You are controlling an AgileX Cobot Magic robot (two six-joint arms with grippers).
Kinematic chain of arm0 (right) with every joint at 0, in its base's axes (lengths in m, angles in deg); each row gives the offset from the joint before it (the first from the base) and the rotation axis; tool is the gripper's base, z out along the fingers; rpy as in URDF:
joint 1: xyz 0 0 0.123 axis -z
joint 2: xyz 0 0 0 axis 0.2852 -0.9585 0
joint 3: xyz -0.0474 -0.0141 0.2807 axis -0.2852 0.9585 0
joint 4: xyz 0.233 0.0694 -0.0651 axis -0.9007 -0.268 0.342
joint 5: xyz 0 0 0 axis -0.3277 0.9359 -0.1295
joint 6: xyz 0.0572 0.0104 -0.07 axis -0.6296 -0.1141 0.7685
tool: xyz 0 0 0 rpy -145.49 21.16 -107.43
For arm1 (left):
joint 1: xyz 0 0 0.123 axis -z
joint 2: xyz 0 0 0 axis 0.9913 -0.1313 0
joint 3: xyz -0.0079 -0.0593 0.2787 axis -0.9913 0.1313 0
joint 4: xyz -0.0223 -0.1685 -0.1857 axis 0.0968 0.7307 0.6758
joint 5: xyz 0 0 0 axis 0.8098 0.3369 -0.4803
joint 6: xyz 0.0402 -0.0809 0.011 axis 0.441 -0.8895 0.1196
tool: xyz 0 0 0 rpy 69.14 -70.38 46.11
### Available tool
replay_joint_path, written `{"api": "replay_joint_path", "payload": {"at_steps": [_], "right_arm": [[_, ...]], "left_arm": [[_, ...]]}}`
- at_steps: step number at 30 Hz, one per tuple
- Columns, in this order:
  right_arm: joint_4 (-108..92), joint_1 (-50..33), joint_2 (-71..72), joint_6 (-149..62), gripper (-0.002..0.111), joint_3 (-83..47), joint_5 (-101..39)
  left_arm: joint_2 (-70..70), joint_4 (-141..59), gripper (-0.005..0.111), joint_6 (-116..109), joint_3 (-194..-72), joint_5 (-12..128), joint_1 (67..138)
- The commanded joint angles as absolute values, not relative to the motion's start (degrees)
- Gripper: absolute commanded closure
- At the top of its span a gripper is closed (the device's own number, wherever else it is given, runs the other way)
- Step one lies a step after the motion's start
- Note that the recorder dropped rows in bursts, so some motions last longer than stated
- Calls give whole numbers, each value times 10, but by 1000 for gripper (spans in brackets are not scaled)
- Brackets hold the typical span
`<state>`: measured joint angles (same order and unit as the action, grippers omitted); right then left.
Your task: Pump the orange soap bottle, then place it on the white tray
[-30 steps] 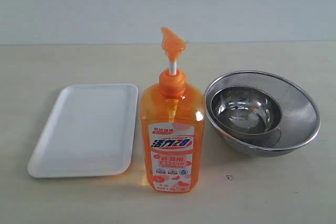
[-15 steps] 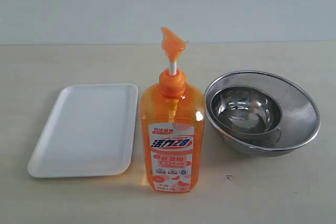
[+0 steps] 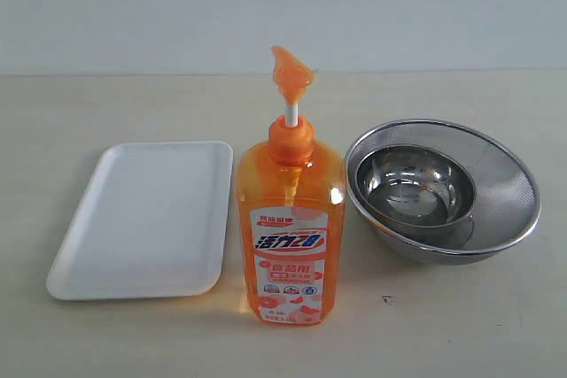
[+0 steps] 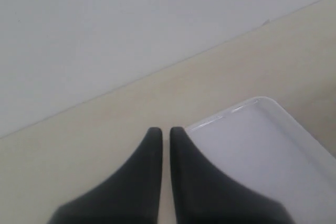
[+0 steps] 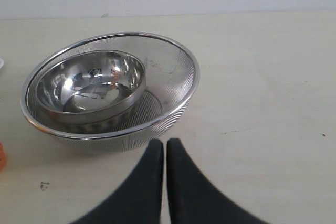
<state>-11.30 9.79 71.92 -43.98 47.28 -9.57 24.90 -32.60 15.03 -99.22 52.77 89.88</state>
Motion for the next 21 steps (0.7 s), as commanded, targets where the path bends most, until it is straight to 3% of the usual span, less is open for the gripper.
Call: {"api": "replay_joint_path", "payload": {"at_steps": [1, 21], "right_arm": [[-111, 102, 722, -440, 108, 472, -103], [-111, 102, 722, -440, 108, 472, -103]], "left_arm": [[223, -300, 102, 128, -954, 615, 903], [223, -300, 102, 112, -926, 681, 903]]}}
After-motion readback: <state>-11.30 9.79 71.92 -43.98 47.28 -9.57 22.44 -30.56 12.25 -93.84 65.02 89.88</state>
